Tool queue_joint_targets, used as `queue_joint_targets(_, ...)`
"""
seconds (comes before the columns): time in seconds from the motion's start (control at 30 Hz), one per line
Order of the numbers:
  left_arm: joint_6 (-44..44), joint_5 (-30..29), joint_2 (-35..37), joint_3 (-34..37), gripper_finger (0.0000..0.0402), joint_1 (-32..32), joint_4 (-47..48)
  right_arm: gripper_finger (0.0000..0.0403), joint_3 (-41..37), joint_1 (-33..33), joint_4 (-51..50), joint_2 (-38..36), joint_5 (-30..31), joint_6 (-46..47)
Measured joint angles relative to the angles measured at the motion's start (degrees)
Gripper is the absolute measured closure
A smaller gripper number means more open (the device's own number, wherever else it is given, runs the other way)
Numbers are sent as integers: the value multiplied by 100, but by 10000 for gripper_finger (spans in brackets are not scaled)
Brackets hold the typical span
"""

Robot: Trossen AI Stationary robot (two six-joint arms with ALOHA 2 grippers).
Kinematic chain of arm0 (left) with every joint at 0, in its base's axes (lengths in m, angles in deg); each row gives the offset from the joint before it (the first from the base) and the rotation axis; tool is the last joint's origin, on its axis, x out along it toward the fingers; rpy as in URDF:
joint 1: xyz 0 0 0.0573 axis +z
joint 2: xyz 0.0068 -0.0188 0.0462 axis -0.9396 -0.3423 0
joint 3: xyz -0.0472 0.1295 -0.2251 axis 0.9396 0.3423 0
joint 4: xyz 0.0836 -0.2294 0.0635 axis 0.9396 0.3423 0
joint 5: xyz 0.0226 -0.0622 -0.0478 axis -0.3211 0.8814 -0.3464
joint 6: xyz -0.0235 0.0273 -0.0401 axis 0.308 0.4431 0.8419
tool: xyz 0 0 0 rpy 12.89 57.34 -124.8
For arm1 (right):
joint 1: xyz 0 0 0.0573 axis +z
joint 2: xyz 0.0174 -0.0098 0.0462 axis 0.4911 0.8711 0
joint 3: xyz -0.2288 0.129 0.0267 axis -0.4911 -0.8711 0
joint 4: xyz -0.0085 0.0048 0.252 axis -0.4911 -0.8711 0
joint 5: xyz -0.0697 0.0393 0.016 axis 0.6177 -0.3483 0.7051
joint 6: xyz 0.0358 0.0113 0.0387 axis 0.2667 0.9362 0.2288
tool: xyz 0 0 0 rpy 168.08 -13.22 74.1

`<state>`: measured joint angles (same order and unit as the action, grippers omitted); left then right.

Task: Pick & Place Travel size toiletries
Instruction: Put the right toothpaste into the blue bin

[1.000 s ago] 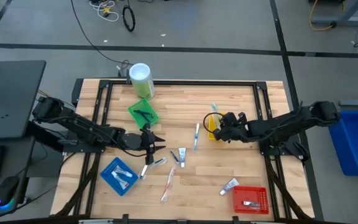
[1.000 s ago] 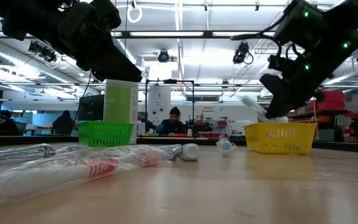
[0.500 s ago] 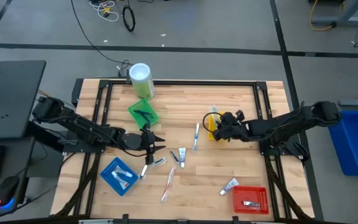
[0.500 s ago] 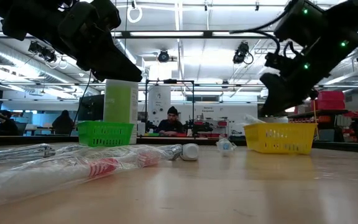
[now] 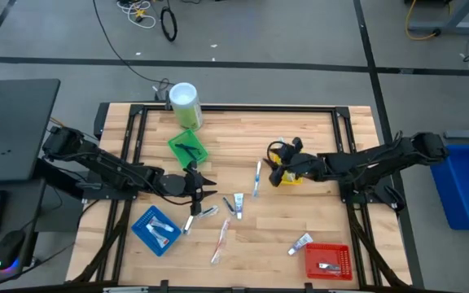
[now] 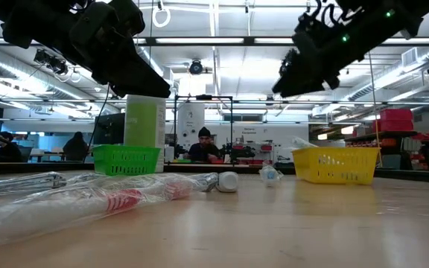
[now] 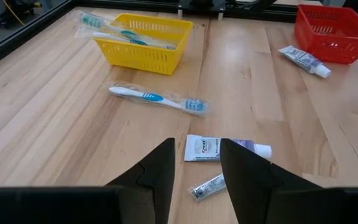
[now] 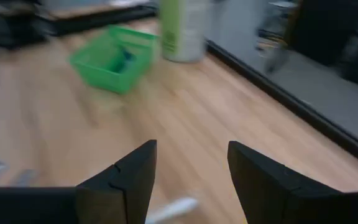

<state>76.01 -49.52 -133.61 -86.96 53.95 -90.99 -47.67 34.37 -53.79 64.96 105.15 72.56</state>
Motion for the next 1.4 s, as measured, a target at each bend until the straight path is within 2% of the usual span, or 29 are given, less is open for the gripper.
queue_joint_targets(0.1,0,0,0,0,264,-1,1,196,0,0,361,0,-671,-104)
queue_joint_targets(0.27,-71,0,0,0,264,0,0,211,-1,7,384,0,-1873,-167)
queue_joint_targets(0.37,-160,2,0,0,264,-2,1,221,-65,73,399,0,-2256,-167)
queue_joint_targets(0.63,-52,-13,0,0,264,-2,-9,229,-291,239,392,2,-2213,-245)
queue_joint_targets(0.77,231,-488,0,-2,263,-2,-82,219,-463,280,524,4,-2005,-611)
queue_joint_targets(0.9,257,-692,0,-2,258,0,-161,204,-636,274,903,15,-1874,-611)
queue_joint_targets(1.03,107,-704,0,-2,248,-2,-293,192,-651,275,1340,158,-1919,-629)
queue_joint_targets(1.17,-21,-707,2,-4,237,-2,-462,188,-651,219,1910,338,-1912,-1082)
queue_joint_targets(1.4,50,-511,2,-4,221,-2,-444,198,-651,25,2574,468,-1914,-1496)
